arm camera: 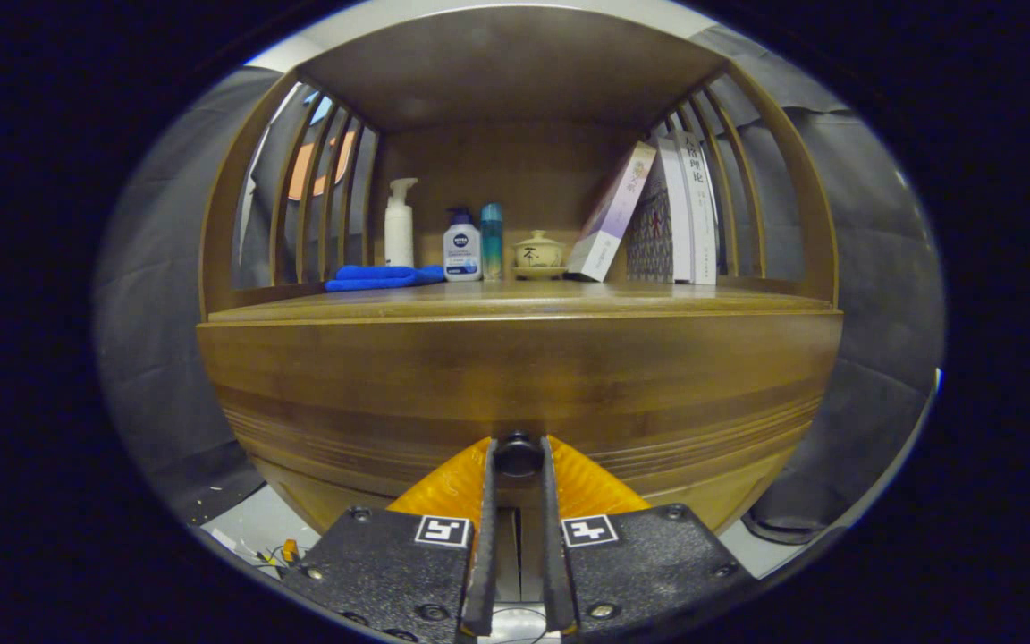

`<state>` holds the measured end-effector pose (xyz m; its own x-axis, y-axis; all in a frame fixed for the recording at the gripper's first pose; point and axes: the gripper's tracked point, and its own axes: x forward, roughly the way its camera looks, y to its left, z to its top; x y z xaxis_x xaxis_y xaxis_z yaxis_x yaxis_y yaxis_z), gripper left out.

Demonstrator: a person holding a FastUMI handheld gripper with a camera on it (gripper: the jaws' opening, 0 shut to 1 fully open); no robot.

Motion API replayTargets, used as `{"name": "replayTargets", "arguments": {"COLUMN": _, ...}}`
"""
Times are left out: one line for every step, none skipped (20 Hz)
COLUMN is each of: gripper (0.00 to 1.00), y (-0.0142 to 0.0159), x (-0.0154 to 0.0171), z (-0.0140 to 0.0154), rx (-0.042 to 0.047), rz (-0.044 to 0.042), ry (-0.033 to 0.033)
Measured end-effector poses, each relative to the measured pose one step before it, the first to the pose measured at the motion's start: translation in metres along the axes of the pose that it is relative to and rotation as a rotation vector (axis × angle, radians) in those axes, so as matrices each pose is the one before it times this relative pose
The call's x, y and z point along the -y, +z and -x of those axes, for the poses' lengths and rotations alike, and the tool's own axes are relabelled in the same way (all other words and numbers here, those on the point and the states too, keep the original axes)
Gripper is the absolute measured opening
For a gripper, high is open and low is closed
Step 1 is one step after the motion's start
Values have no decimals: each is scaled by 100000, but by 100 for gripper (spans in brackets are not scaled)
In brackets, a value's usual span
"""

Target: Pull open the drawer, take out the items inside it, and place them on the countertop above the cabinet.

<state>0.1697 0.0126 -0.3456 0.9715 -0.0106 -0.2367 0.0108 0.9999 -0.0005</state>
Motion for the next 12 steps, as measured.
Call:
{"name": "replayTargets", "arguments": {"gripper": 24, "y": 36, "x": 62, "z": 122, "rx": -183, "rz": 170, "ry": -244}}
{"name": "replayTargets", "arguments": {"gripper": 24, "y": 28, "x": 43, "z": 132, "rx": 32, "rz": 312, "ry": -263}}
{"name": "replayTargets", "arguments": {"gripper": 24, "y": 44, "x": -61, "z": 160, "rx": -50, "rz": 102, "ry": -34}}
{"name": "replayTargets", "arguments": {"gripper": 24, "y": -102, "x": -3, "z": 233, "rx": -233, "rz": 51, "ry": 209}}
{"name": "replayTargets", "arguments": {"gripper": 24, "y": -157, "x": -28, "z": 340, "rx": -396, "rz": -217, "ry": 344}}
{"name": "replayTargets", "arguments": {"gripper": 24, "y": -165, "x": -120, "z": 649, "rx": -271, "rz": -32, "ry": 300}}
{"name": "replayTargets", "arguments": {"gripper": 24, "y": -44, "x": 188, "z": 117, "rx": -294, "rz": 17, "ry": 77}}
{"name": "replayTargets", "arguments": {"gripper": 24, "y": 38, "x": 74, "z": 257, "rx": -147, "rz": 130, "ry": -27}}
{"name": "replayTargets", "arguments": {"gripper": 24, "y": -182, "x": -47, "z": 445, "rx": 43, "rz": 313, "ry": 72}}
{"name": "replayTargets", "arguments": {"gripper": 24, "y": -69, "x": -29, "z": 382, "rx": 1, "rz": 190, "ry": 202}}
{"name": "replayTargets", "arguments": {"gripper": 24, "y": -137, "x": 20, "z": 418, "rx": -156, "rz": 116, "ry": 277}}
{"name": "replayTargets", "arguments": {"gripper": 24, "y": -29, "x": -57, "z": 347, "rx": -416, "rz": -210, "ry": 239}}
